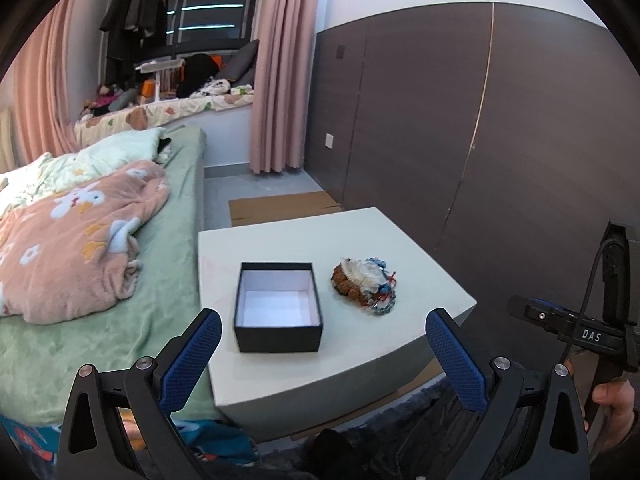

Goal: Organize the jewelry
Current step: 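Reach the right gripper into the jewelry pile and close on the blue tassel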

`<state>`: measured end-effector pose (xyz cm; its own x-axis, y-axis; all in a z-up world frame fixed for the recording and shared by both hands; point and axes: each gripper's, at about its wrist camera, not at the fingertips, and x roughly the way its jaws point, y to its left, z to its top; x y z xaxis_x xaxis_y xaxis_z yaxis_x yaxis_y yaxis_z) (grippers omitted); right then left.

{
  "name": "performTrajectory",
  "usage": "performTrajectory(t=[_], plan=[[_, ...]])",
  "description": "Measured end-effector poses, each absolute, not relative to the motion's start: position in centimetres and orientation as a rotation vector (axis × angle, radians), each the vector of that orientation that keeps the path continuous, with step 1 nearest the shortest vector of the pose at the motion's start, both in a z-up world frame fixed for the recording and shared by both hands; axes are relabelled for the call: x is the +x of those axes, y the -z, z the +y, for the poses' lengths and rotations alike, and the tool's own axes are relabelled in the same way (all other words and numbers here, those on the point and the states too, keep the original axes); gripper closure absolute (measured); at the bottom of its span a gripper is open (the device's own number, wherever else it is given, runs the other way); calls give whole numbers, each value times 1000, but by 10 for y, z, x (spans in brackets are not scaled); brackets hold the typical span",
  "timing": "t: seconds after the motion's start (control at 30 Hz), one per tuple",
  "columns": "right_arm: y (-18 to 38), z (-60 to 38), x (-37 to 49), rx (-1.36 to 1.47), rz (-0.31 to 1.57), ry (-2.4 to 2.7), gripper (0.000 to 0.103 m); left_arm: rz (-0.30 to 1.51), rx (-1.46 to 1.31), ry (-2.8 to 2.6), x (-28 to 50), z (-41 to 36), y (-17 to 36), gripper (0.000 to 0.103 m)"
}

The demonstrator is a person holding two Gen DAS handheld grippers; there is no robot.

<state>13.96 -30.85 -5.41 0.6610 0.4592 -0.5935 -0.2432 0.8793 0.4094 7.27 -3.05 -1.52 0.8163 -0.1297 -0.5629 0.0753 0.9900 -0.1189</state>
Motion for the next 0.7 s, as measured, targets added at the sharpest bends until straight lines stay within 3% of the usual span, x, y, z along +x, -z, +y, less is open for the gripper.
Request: performTrajectory(t=[0.7], plan=[[89, -318, 221, 358, 895, -429, 0, 792, -76, 248, 191, -76, 44, 29]])
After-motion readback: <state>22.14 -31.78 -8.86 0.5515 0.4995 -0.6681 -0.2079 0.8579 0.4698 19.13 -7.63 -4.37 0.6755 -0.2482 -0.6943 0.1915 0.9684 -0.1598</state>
